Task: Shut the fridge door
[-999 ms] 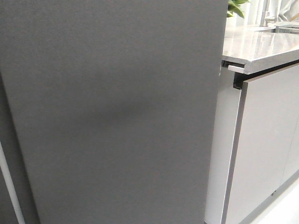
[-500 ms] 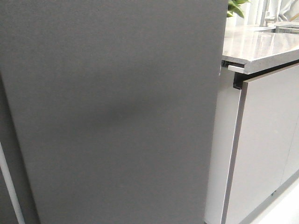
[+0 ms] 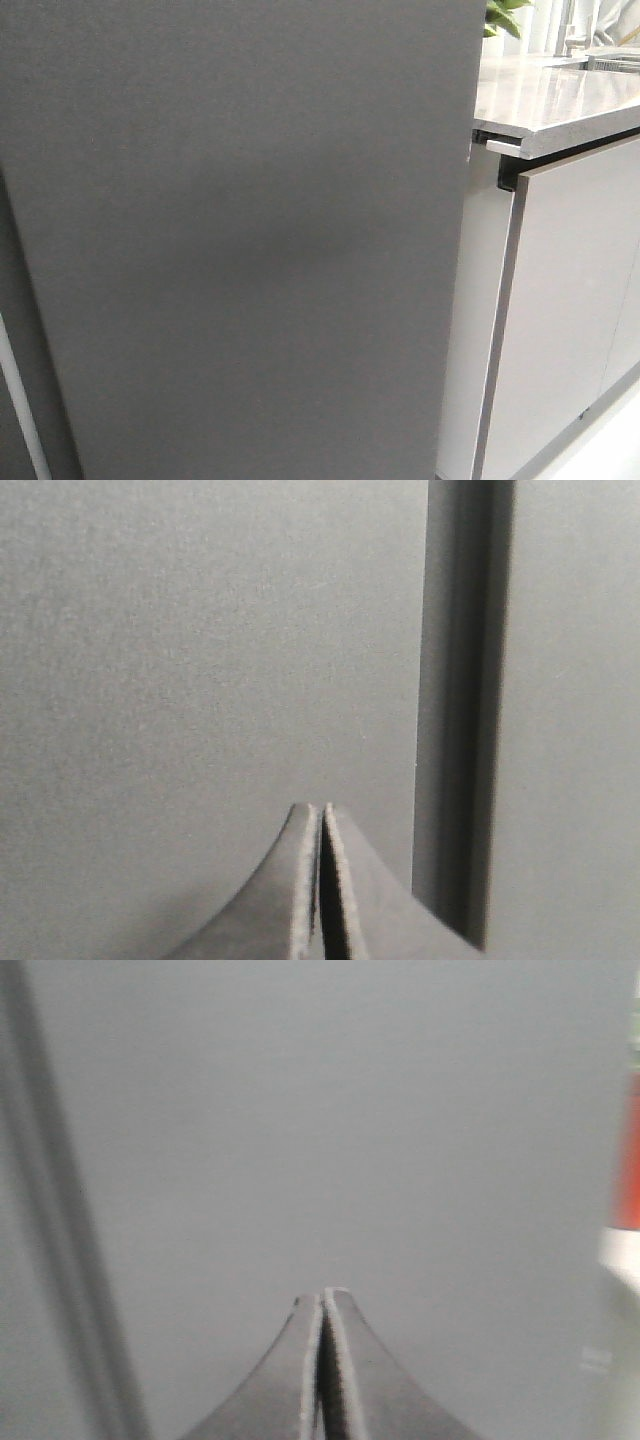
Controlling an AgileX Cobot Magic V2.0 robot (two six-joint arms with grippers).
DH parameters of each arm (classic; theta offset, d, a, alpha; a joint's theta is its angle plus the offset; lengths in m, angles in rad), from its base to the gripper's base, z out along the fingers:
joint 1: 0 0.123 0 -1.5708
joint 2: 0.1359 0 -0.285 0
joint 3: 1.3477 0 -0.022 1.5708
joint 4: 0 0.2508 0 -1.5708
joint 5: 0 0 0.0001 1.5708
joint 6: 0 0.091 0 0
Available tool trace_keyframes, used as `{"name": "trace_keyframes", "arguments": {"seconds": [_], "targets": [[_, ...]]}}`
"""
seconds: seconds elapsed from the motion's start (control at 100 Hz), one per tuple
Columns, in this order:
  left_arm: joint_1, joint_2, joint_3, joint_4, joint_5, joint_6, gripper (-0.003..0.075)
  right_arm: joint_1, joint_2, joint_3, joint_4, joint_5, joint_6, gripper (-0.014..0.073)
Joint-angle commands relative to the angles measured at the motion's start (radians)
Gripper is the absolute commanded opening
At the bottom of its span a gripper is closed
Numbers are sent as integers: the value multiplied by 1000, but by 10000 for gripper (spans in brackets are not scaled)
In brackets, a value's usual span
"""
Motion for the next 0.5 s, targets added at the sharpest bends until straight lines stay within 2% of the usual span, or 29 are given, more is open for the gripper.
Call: {"name": "trace_keyframes", "arguments": {"seconds": [0.0, 0.16, 0.49], "targets": [[5, -10, 35, -4, -73, -4, -20, -49, -60, 45, 13, -90, -4, -44], [5, -10, 35, -4, -73, -4, -20, -82, -183, 234, 13, -235, -4, -44], [5, -10, 35, -4, -73, -4, -20, -154, -350, 532, 13, -343, -4, -44]]}}
